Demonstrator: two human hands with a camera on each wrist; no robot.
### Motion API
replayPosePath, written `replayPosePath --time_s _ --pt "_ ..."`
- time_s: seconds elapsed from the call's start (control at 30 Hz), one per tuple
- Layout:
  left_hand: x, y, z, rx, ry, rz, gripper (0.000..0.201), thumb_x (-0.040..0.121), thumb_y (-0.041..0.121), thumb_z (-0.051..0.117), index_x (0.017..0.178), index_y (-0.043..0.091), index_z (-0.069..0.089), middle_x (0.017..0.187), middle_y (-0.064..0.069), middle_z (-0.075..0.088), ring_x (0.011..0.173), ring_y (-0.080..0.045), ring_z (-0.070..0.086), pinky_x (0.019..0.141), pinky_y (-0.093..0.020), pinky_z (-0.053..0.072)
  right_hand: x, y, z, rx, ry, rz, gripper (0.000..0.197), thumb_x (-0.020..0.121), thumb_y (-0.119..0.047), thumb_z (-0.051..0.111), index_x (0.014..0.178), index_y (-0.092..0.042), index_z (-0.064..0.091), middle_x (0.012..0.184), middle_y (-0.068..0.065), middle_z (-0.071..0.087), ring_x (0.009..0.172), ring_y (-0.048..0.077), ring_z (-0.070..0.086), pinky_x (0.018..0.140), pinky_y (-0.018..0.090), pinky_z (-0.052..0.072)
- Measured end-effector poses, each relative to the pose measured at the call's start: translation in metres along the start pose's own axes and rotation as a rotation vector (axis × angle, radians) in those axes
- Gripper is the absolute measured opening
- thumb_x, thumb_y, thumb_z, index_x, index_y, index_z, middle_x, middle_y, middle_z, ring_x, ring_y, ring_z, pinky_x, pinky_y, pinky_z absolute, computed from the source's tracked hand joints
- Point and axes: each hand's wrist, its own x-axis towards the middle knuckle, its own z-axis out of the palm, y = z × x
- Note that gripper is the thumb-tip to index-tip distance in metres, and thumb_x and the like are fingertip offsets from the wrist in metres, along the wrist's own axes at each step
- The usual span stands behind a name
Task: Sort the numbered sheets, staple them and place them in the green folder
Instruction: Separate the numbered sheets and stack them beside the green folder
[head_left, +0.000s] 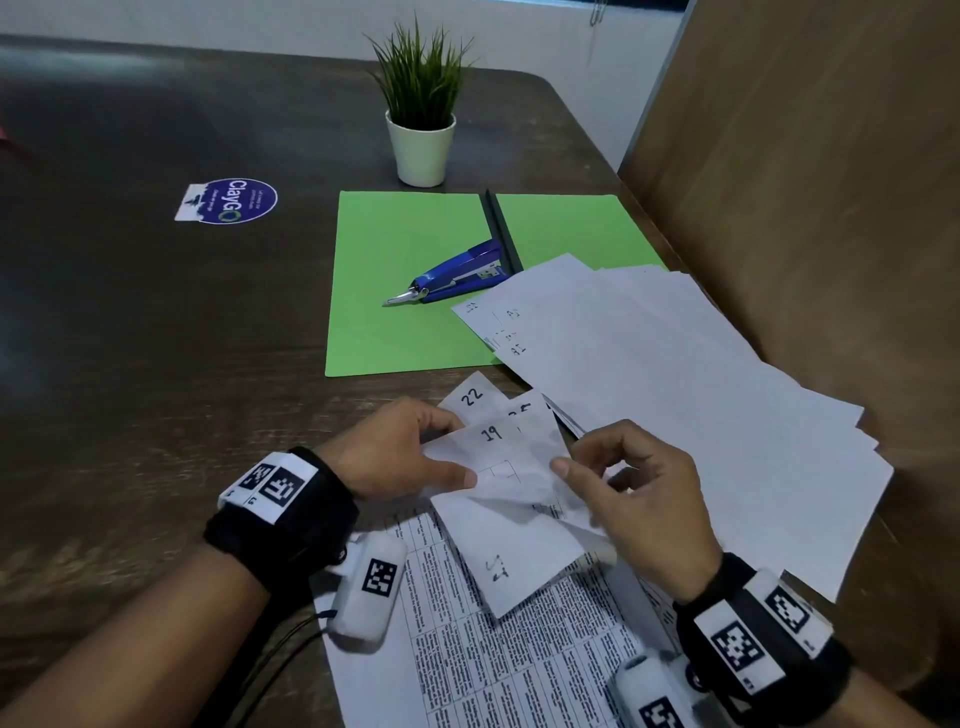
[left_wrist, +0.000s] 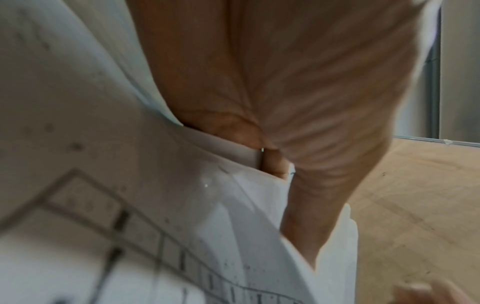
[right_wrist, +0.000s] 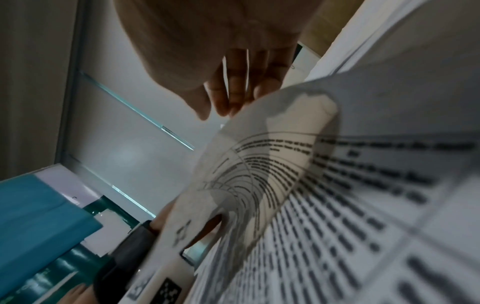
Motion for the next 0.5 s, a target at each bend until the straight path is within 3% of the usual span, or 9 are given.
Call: replayPosePath --time_s 0.1,0.17,0.23,0.4,0.5 --pt "0.0 -0.001 0.0 -0.005 -0.004 -0.004 0.021 0.079 0.009 0.084 0.098 0.015 0.077 0.099 0.005 0.079 0.092 -0.016 0.076 0.092 -0.044 0.059 0.004 0.0 0.001 -0.068 -0.092 -0.007 0.005 0.089 -0.021 0.073 0.087 -0.024 0.076 0.073 0.001 0.071 0.059 0.01 0.062 0.056 0.031 0.052" --pt "0.001 -0.003 0.0 -0.001 -0.004 0.014 0.02 0.08 0.009 0.084 0.098 0.015 0.077 0.1 0.005 0.079 0.094 -0.016 0.076 0.093 -0.045 0.058 0.01 0.006 0.005 -0.19 -0.164 0.054 0.005 0.086 -0.025 0.076 0.091 -0.026 0.077 0.077 -0.006 0.072 0.067 0.009 0.064 0.067 0.034 0.058" --pt "0.002 -0.005 0.0 -0.007 0.003 0.042 0.019 0.08 0.009 0.083 0.097 0.016 0.077 0.102 0.005 0.079 0.097 -0.016 0.075 0.095 -0.047 0.057 0.014 0.01 0.009 -0.295 -0.196 0.075 0.014 0.08 -0.028 0.081 0.093 -0.028 0.076 0.08 -0.008 0.069 0.071 0.006 0.062 0.072 0.03 0.056" --pt "0.003 -0.01 -0.001 -0.061 0.015 0.103 0.026 0.077 0.011 0.085 0.1 0.021 0.076 0.109 0.006 0.077 0.105 -0.018 0.073 0.099 -0.049 0.055 0.022 0.006 0.015 -0.392 -0.156 0.037 0.021 0.073 -0.03 0.086 0.087 -0.034 0.07 0.079 -0.008 0.061 0.065 0.004 0.054 0.065 0.019 0.046" --pt "0.004 -0.011 -0.001 -0.027 0.041 0.128 0.03 0.076 0.013 0.087 0.101 0.025 0.075 0.108 0.015 0.076 0.104 -0.007 0.071 0.099 -0.038 0.054 0.025 0.003 0.018 -0.432 -0.169 -0.005 0.018 0.077 -0.027 0.083 0.075 -0.034 0.067 0.078 -0.011 0.06 0.065 0.001 0.054 0.063 0.016 0.04"
